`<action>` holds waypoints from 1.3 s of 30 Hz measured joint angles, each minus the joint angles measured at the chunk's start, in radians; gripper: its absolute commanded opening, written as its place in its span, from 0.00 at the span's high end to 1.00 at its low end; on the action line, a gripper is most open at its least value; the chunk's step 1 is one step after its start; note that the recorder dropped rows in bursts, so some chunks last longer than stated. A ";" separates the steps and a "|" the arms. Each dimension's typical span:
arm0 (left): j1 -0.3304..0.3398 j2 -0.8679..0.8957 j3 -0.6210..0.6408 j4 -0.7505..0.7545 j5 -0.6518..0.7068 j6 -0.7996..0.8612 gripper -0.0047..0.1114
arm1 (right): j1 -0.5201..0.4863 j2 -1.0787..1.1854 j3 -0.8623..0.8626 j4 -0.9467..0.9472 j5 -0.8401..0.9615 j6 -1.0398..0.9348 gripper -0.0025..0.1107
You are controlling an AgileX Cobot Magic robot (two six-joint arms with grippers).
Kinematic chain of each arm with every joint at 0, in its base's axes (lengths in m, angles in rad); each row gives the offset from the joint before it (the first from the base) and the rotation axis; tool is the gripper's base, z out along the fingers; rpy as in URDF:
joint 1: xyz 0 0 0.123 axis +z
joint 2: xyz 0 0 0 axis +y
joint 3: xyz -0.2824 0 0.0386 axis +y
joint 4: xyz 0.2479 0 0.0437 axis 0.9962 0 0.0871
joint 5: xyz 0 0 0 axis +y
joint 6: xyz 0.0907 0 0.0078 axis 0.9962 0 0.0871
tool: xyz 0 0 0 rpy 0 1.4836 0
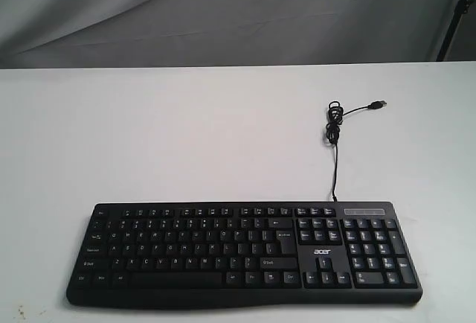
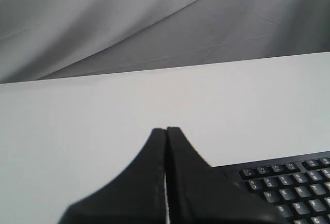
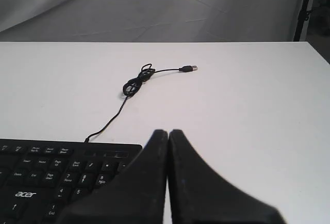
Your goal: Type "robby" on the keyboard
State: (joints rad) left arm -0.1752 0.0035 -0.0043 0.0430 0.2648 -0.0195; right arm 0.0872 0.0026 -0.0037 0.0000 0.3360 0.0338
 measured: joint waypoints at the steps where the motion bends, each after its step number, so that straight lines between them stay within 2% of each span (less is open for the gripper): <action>1: 0.000 0.000 0.000 0.000 0.000 0.000 0.96 | 0.000 0.000 0.000 0.000 0.000 0.000 0.98; 17: 0.000 0.000 0.000 0.000 0.000 0.000 0.96 | 0.000 0.000 0.000 -0.020 -0.024 0.000 0.98; 19: 0.000 0.000 0.000 0.000 0.000 0.000 0.96 | 0.000 0.000 0.000 -0.031 -0.133 0.000 0.98; 22: 0.000 0.000 0.000 0.000 0.000 0.000 0.96 | 0.000 0.000 0.000 -0.034 -0.388 0.000 0.98; 28: 0.000 0.000 0.000 0.000 0.000 0.000 0.96 | 0.000 0.000 0.000 -0.034 -0.549 0.000 0.98; 30: 0.000 0.000 0.000 0.000 0.000 0.000 0.96 | 0.000 0.000 0.000 -0.015 -0.666 0.113 0.98; 31: 0.000 0.000 0.000 0.000 0.000 0.000 0.96 | 0.000 0.000 0.000 0.000 -0.747 0.283 0.98; 33: 0.000 0.000 0.000 0.000 0.000 0.000 0.96 | 0.000 -0.001 0.000 -0.023 -0.850 0.419 0.98; 39: 0.000 0.000 0.000 0.000 0.000 0.000 0.96 | 0.000 0.206 -0.200 -0.358 -0.759 0.657 0.98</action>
State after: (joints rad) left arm -0.1752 0.0035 -0.0043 0.0430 0.2648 -0.0195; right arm 0.0872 0.2091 -0.2037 -0.3577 -0.4228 0.6905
